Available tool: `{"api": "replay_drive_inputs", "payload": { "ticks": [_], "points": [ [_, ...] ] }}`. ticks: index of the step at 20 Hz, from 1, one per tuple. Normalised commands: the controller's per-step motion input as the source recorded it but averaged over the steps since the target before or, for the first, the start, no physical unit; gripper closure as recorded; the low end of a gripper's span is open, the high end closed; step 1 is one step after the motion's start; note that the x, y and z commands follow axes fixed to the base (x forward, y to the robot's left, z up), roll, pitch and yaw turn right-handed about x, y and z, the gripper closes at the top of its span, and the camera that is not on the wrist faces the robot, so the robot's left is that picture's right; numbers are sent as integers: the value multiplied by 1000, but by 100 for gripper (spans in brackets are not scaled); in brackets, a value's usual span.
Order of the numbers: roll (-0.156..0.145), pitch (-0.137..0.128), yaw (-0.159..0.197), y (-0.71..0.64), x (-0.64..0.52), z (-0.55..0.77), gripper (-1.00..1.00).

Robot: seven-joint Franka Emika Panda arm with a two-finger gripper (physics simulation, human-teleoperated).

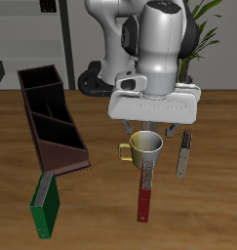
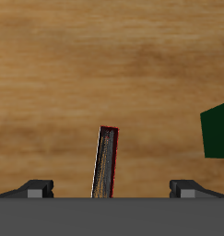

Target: Place the red book into the right desk caddy's front compartment

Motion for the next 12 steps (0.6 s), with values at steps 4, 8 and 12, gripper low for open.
{"api": "replay_drive_inputs", "payload": {
  "ticks": [4,8,12],
  "points": [
    [11,-10,4,119,134,-246,-100],
    [-16,-7,-1,-1,46,-249,-100],
    [-22,-10,-23,-83,108,-263,-100]
  ]
}}
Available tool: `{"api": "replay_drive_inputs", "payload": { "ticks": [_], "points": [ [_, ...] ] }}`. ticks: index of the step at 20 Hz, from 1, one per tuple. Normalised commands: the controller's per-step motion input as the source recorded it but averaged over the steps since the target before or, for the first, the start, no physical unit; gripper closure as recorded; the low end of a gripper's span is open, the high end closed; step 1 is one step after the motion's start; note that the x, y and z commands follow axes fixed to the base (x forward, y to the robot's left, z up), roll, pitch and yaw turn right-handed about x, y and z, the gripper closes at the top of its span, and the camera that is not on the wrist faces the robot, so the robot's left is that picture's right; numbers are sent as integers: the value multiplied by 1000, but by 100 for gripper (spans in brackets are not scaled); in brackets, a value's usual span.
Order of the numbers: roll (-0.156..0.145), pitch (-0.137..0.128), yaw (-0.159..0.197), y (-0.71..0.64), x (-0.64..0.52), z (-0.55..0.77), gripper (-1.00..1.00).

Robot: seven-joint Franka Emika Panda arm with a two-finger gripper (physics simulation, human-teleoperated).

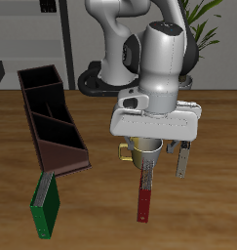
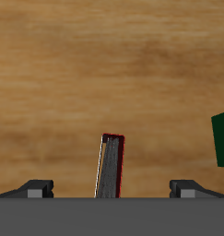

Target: Place the red book into the right desk caddy's front compartment

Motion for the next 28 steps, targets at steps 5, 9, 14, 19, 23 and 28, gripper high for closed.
{"api": "replay_drive_inputs", "payload": {
  "ticks": [5,9,14,19,23,28],
  "points": [
    [11,10,5,6,111,-199,-100],
    [0,0,-31,93,39,-113,-100],
    [0,21,-3,-40,137,-166,-100],
    [-10,32,-43,-87,73,-143,-100],
    [-6,13,-27,-56,65,-84,-100],
    [-2,10,5,59,15,-102,-100]
  ]
}}
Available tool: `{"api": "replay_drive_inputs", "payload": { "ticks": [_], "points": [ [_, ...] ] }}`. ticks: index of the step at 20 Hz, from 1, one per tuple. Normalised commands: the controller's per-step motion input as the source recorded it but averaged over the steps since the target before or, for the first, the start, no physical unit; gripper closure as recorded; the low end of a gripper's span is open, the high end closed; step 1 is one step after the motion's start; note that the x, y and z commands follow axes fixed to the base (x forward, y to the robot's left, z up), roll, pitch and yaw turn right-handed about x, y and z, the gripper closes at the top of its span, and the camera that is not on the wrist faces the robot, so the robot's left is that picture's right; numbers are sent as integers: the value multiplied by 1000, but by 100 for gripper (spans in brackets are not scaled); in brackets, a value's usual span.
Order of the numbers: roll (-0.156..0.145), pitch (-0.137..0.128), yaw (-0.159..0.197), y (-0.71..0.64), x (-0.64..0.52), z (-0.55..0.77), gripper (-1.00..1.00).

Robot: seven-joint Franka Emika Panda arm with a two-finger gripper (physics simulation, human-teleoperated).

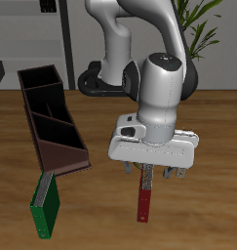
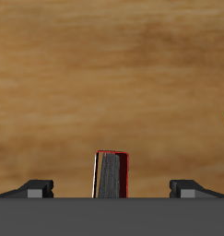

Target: Place the red book into the right desk caddy's front compartment

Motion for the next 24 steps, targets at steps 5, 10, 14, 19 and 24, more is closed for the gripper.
{"api": "replay_drive_inputs", "payload": {
  "ticks": [5,10,14,19,24],
  "points": [
    [13,39,-2,51,2,-307,-100],
    [-11,28,-20,-17,17,-169,-100],
    [-17,20,-4,-99,34,-152,-100],
    [-11,51,-12,-91,89,-203,-100],
    [31,24,7,152,-34,-165,100]
  ]
}}
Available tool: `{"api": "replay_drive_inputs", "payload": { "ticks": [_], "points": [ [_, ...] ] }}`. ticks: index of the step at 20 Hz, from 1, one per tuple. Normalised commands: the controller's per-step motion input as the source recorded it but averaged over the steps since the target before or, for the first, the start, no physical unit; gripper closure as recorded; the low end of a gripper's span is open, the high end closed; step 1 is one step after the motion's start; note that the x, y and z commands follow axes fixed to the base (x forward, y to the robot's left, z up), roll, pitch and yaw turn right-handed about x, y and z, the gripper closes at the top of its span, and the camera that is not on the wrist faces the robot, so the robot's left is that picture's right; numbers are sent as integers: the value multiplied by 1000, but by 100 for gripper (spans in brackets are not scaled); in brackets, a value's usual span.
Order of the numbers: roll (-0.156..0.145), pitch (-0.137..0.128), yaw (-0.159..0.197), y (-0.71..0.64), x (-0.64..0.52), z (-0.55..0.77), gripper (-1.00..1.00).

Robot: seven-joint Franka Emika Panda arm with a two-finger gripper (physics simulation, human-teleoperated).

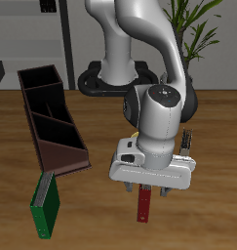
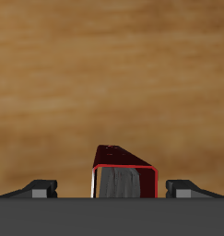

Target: Place the red book into the right desk caddy's front compartment

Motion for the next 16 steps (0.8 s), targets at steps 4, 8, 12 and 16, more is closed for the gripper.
{"api": "replay_drive_inputs", "payload": {
  "ticks": [4,8,12,16],
  "points": [
    [8,9,-5,59,-18,-12,100],
    [3,-19,-7,-10,-54,198,100],
    [-2,-42,3,-73,-126,360,100],
    [-8,-80,15,-81,-226,673,100]
  ]
}}
